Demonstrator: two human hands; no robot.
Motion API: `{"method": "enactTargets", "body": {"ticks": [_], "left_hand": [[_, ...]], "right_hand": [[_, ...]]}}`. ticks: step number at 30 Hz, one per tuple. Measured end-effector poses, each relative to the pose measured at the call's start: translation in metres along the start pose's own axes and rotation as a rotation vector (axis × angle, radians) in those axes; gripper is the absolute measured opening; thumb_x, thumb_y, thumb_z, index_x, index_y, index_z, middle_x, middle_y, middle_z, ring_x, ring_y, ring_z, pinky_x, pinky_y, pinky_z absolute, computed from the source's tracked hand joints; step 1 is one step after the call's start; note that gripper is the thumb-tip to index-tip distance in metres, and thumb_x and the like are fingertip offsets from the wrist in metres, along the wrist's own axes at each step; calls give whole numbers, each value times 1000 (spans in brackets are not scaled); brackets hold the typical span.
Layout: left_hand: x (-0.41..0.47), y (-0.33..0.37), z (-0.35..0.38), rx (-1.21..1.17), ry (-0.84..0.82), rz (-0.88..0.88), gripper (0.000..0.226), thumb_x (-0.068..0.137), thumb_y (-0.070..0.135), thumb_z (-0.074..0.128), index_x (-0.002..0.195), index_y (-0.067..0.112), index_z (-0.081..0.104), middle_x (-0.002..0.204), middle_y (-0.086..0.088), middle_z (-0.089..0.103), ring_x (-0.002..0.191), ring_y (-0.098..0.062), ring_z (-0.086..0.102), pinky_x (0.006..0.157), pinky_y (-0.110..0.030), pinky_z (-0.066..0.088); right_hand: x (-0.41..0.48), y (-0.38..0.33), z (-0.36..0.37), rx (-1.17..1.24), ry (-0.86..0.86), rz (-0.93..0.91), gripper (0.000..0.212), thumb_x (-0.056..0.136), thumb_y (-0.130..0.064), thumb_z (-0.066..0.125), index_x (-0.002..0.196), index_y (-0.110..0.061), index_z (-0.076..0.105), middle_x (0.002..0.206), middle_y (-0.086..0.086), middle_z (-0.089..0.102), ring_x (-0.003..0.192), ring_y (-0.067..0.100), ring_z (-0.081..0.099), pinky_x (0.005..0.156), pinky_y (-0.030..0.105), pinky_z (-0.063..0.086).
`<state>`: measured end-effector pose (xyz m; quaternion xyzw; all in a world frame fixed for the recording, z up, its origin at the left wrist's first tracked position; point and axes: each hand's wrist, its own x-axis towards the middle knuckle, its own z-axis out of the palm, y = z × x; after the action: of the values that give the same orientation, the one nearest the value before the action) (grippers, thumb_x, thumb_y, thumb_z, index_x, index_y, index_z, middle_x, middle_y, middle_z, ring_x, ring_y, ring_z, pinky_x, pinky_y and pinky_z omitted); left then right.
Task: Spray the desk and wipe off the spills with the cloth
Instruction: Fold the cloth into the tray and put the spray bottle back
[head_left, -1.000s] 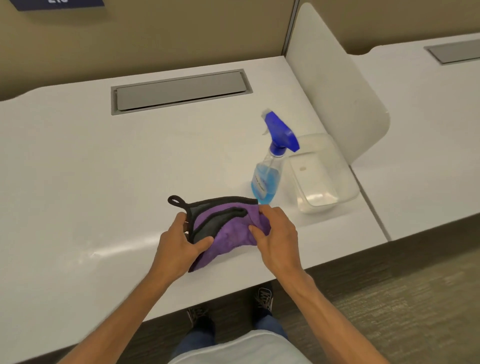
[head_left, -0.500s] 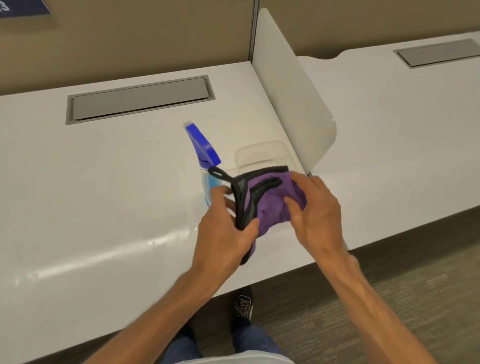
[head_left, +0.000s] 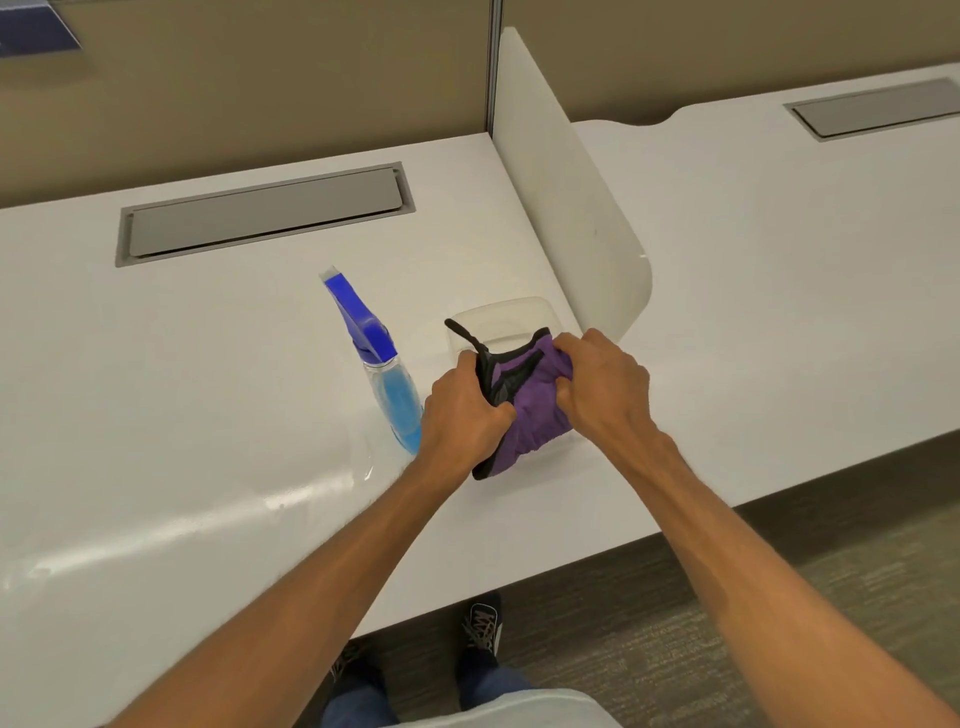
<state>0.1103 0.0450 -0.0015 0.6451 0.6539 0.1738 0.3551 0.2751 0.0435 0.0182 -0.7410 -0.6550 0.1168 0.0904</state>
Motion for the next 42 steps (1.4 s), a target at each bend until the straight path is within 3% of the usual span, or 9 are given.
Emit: {"method": "enactTargets", "body": {"ticks": [5, 9, 13, 18, 21, 28, 33, 38, 42], "left_hand": [[12, 0, 5, 128, -68, -55, 48, 87, 30, 75, 124, 11, 52, 101, -1, 60, 87, -15, 55, 73, -25, 47], [15, 2, 6, 204, -99, -29, 46, 85, 25, 75, 124, 11, 53, 113, -10, 58, 101, -24, 59, 79, -31, 53], [14, 3, 9, 333, -102, 18, 46, 86, 22, 73, 126, 10, 54, 130, -12, 47, 109, -27, 54, 87, -35, 53], [20, 4, 5, 646, -70, 84, 49, 89, 38, 69, 131, 15, 58, 158, -8, 31, 139, -31, 33, 110, -44, 33], [24, -1, 7, 651, -148, 58, 54, 92, 35, 64, 139, 14, 51, 170, -8, 9, 156, -35, 6, 123, -50, 15], [25, -6, 14, 542, -207, 18, 63, 99, 30, 55, 153, 7, 32, 172, -10, -5, 157, -33, -11, 127, -53, 6], [15, -13, 14, 430, -125, 56, 72, 102, 52, 45, 157, 11, 25, 172, -8, -4, 158, -31, -6, 126, -51, 10], [-12, -23, 19, 129, 17, 174, 71, 104, 53, 41, 162, 18, 19, 172, -1, 6, 158, -18, 7, 123, -31, 15], [-47, -36, 8, 123, 109, 319, 69, 100, 56, 42, 160, 26, 25, 168, 2, 25, 146, -5, 23, 112, -23, 20]], "right_hand": [[9, 2, 11, -88, -42, -30, 25, 85, -5, 53, 104, -12, 68, 80, 0, 48, 86, 20, 35, 67, 33, 31], [11, 0, 17, -156, -46, -70, 24, 83, -5, 61, 104, -11, 71, 97, 7, 59, 98, 26, 47, 66, 34, 31], [11, 0, 24, -287, -98, -97, 10, 78, -3, 64, 85, -9, 68, 110, 10, 55, 105, 30, 48, 74, 34, 29], [14, -1, 28, -355, -75, -111, 8, 75, -7, 66, 72, -13, 62, 106, 9, 56, 104, 31, 47, 83, 41, 33], [14, -3, 32, -431, -98, -124, 2, 76, -13, 69, 76, -14, 67, 104, 8, 57, 104, 30, 47, 89, 44, 34], [14, -3, 36, -490, -132, -137, 4, 77, -14, 68, 79, -17, 68, 100, 5, 59, 104, 28, 47, 92, 46, 32], [10, 2, 34, -288, 14, -122, 10, 81, -19, 70, 90, -15, 74, 97, 5, 64, 99, 27, 49, 82, 40, 33], [-4, -12, 22, 272, 150, -83, 22, 89, -19, 72, 109, -12, 75, 101, 6, 67, 99, 23, 54, 81, 30, 45], [-13, -34, 15, 623, 78, -88, 33, 86, -17, 77, 118, -17, 71, 111, 0, 65, 104, 15, 60, 85, 17, 49]]}}
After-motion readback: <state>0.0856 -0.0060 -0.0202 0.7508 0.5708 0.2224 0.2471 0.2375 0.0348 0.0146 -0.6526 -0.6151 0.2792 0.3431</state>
